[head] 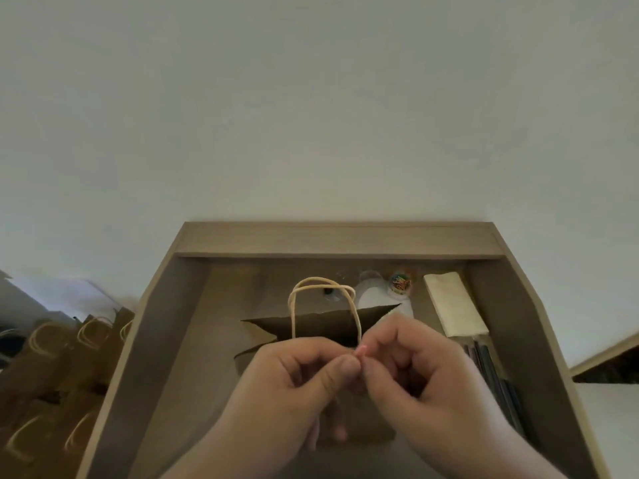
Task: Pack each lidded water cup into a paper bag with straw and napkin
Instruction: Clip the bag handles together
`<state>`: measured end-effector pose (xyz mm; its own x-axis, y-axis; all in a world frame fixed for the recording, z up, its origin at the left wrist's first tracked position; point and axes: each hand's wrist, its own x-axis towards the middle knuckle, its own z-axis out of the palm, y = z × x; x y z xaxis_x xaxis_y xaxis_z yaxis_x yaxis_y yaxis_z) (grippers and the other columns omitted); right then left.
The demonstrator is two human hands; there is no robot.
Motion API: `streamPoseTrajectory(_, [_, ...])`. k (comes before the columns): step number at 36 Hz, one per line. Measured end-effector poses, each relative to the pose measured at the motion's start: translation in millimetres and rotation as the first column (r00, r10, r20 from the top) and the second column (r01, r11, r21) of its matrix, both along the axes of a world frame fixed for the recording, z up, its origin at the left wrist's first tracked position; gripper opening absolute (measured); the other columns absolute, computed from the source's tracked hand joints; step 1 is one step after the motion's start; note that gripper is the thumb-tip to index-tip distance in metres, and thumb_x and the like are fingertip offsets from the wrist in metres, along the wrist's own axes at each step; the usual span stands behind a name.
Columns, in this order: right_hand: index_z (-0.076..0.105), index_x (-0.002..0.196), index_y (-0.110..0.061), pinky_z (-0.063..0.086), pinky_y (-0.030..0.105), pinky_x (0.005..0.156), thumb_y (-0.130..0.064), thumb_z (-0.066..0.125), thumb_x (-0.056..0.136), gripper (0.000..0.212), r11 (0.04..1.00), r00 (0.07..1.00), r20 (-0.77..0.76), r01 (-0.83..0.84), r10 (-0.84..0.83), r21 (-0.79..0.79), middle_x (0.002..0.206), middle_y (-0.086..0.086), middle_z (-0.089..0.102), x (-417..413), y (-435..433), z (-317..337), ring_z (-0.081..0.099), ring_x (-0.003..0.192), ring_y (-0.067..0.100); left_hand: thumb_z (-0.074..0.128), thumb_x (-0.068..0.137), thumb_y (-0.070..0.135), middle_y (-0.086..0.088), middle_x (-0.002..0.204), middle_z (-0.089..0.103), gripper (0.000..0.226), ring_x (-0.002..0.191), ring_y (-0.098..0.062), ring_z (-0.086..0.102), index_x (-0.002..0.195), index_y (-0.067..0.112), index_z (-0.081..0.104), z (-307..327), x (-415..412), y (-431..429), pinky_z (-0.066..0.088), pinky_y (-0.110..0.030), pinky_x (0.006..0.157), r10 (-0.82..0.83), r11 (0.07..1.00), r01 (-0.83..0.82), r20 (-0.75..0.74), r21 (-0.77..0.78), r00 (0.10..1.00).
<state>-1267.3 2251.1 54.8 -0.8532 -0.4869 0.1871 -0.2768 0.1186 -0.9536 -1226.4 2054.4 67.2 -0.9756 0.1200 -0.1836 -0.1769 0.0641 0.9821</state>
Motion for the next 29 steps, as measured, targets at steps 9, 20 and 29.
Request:
streamPoseTrajectory(9, [0.080, 0.099, -0.037, 0.047, 0.019, 0.055, -0.032, 0.078, 0.092, 0.008, 0.999, 0.999, 0.041, -0.019, 0.021, -0.043, 0.073, -0.001, 0.071, 6, 2, 3, 0.058, 0.058, 0.004, 0.068, 0.098, 0.046, 0.002, 0.060, 0.064, 0.027, 0.041, -0.005, 0.056, 0.081, 0.025, 0.073, 2, 8, -5, 0.038, -0.014, 0.038, -0.078, 0.988, 0.075, 0.014, 0.134, 0.997])
streamPoseTrajectory(20, [0.078, 0.102, -0.020, 0.054, 0.029, 0.052, -0.024, 0.079, 0.094, 0.009, 0.970, 0.965, 0.232, -0.068, 0.123, -0.234, 0.082, 0.010, 0.075, 9, -7, 1, 0.066, 0.058, 0.016, 0.071, 0.091, 0.043, -0.006, 0.071, 0.053, 0.029, 0.046, -0.013, 0.054, 0.084, 0.015, 0.067, -7, 11, -12, 0.033, -0.020, 0.035, -0.223, 0.905, 0.121, 0.213, 0.408, 0.951])
streamPoseTrajectory(29, [0.080, 0.103, -0.026, 0.053, 0.023, 0.051, -0.037, 0.080, 0.091, 0.016, 0.960, 0.970, 0.216, -0.048, 0.111, -0.276, 0.085, 0.009, 0.078, 6, -20, -7, 0.070, 0.055, 0.020, 0.058, 0.096, 0.041, -0.007, 0.064, 0.057, 0.025, 0.046, -0.017, 0.054, 0.080, 0.023, 0.067, 3, 12, -22, 0.038, -0.023, 0.038, -0.076, 0.995, 0.070, 0.073, 0.072, 0.994])
